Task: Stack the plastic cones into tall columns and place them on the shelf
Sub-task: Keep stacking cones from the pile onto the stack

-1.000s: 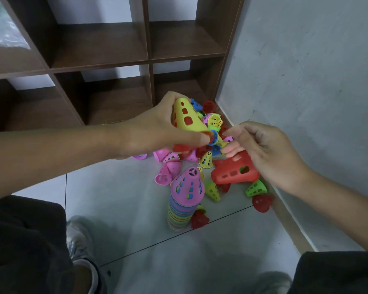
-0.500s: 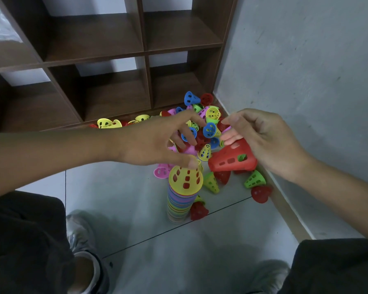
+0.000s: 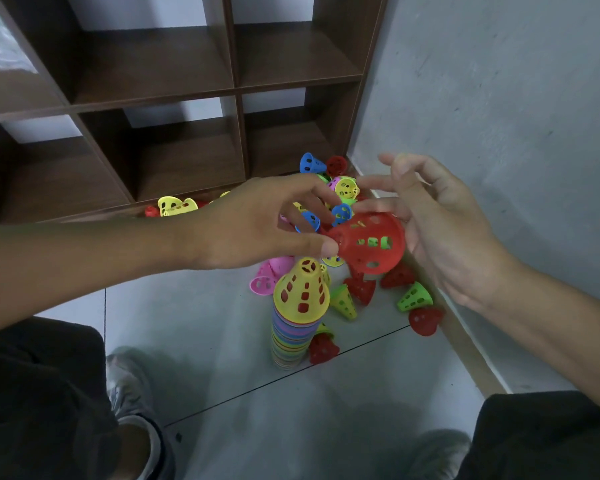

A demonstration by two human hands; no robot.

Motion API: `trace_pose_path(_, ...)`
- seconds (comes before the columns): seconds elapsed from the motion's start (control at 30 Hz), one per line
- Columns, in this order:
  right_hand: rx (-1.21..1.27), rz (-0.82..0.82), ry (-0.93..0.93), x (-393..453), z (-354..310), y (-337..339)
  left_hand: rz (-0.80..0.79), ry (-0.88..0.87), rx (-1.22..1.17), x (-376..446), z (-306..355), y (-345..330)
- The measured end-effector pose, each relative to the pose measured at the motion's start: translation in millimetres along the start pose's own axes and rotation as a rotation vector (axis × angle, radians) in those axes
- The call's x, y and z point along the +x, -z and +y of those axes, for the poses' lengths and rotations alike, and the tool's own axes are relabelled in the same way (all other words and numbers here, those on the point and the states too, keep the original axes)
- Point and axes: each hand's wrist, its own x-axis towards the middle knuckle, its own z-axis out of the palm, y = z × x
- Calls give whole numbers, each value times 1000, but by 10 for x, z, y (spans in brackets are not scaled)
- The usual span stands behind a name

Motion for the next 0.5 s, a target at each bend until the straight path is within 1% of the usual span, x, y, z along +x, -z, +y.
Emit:
trace_pose_path(0.2,187,22,-100,-30,-97,-56,75,-119,-147,-27,65,-5)
trace_pose_path(0.33,223,-26,-112,-65,-103,-106,179,-169,-60,-15,82,-25)
trace_pose_path(0.4,195,-29,-113,-71,-92,-122,200,-164,-15,-9,61,-7)
trace_pose_path(0.5,15,13,-119,-47,-37,-110,153,-165,84,0,5,30)
